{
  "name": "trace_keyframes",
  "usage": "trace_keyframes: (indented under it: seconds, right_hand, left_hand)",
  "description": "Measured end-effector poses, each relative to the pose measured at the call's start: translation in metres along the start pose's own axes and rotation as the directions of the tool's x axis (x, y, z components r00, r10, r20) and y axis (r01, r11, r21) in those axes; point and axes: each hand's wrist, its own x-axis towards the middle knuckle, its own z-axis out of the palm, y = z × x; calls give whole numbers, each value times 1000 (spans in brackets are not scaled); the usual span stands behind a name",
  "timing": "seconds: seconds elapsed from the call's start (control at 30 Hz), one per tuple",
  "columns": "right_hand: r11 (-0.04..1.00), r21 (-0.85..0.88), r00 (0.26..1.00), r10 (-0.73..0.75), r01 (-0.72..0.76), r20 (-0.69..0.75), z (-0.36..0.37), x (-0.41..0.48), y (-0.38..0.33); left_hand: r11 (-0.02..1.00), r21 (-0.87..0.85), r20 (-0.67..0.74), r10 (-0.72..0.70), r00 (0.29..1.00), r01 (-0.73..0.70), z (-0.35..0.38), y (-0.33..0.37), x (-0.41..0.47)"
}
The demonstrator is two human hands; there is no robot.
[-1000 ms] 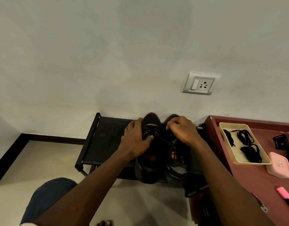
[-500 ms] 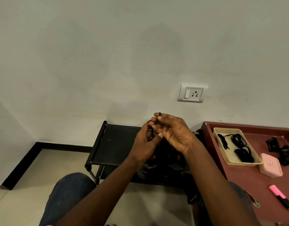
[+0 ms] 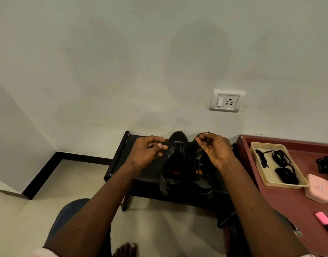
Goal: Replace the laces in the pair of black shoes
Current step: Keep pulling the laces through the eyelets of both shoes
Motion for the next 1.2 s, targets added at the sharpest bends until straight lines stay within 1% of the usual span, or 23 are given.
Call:
trace_keyframes:
  seconds: [0.07, 0.1, 0.13, 0.17, 0.2, 0.23, 0.27, 0.3, 0.33, 0.37, 0.4, 0.43, 0.47, 0.53, 0.57, 0.67, 0.73, 0.83, 0.9, 1.0, 1.1, 1.2]
  right_hand:
    - [986, -169, 995, -4, -12, -98, 0, 4, 7]
    - [949, -314, 990, -21, -24, -139, -1, 4, 10]
    - [858, -512, 985, -53, -39, -165, -1, 4, 14]
    - [694, -719, 980, -113, -41, -165, -2, 2, 17]
    - [499, -867, 973, -195, -7, -120, -3, 0, 22]
    - [344, -937, 962, -273, 69, -29, -3, -3, 25]
    - [269, -947, 946, -313, 176, 87, -2, -6, 28]
    - [276, -918, 931, -307, 285, 197, 1, -9, 31]
    - [332, -869, 920, -261, 368, 291, 4, -10, 34]
    - [392, -825, 913, -190, 407, 360, 7, -10, 36]
    - [425, -801, 904, -120, 421, 411, 9, -12, 39]
    - [412, -798, 889, -73, 440, 453, 9, -13, 41]
    - [364, -809, 877, -49, 461, 478, 10, -13, 44]
    - [241, -843, 873, -46, 481, 485, 10, -13, 46]
    - [198, -854, 876, -70, 481, 477, 9, -12, 46]
    - [133, -870, 874, -191, 475, 448, 10, -7, 46]
    - [92, -890, 869, -282, 446, 407, 11, 0, 46]
    - [43, -918, 872, -333, 395, 359, 10, 10, 49]
    - [11, -915, 873, -306, 402, 380, 10, 13, 51]
    - [22, -881, 859, -235, 472, 455, 10, 12, 54]
    - [-52, -845, 808, -268, 532, 525, 10, 11, 55]
    - [-52, -841, 787, -326, 538, 524, 10, 14, 51]
  left_hand:
    - [998, 60, -58, 9, 998, -5, 1, -5, 3]
    - [994, 112, -94, 29, 995, -18, 3, -8, 6]
    - [984, 174, -125, 54, 991, -32, 5, -12, 9]
    - [971, 234, -141, 77, 987, -42, 8, -15, 12]
    - [958, 282, -132, 89, 987, -49, 10, -17, 15]
    - [949, 311, -95, 92, 991, -59, 12, -18, 17]
    - [945, 319, -38, 90, 995, -74, 14, -20, 20]
    - [946, 313, 21, 85, 996, -87, 15, -21, 22]
    - [949, 299, 68, 79, 995, -96, 17, -23, 24]
    - [954, 283, 105, 75, 992, -102, 18, -25, 27]
    - [957, 271, 127, 74, 989, -107, 20, -26, 30]
    - [958, 263, 136, 77, 988, -111, 22, -27, 33]
    - [960, 258, 136, 77, 988, -110, 23, -30, 37]
    - [961, 259, 123, 68, 990, -98, 25, -31, 44]
    - [959, 266, 124, 70, 990, -101, 27, -31, 48]
    - [937, 318, 157, 101, 982, -147, 28, -31, 58]
    - [935, 322, 168, 97, 981, -148, 25, -32, 65]
    - [961, 263, 164, 45, 985, -88, 17, -35, 73]
    - [974, 224, 147, 8, 989, -41, 14, -39, 76]
    - [988, 153, 144, -22, 989, 0, 16, -40, 82]
    - [995, 97, 173, -3, 985, -14, 21, -37, 85]
    - [995, 79, 210, 40, 977, -58, 26, -36, 87]
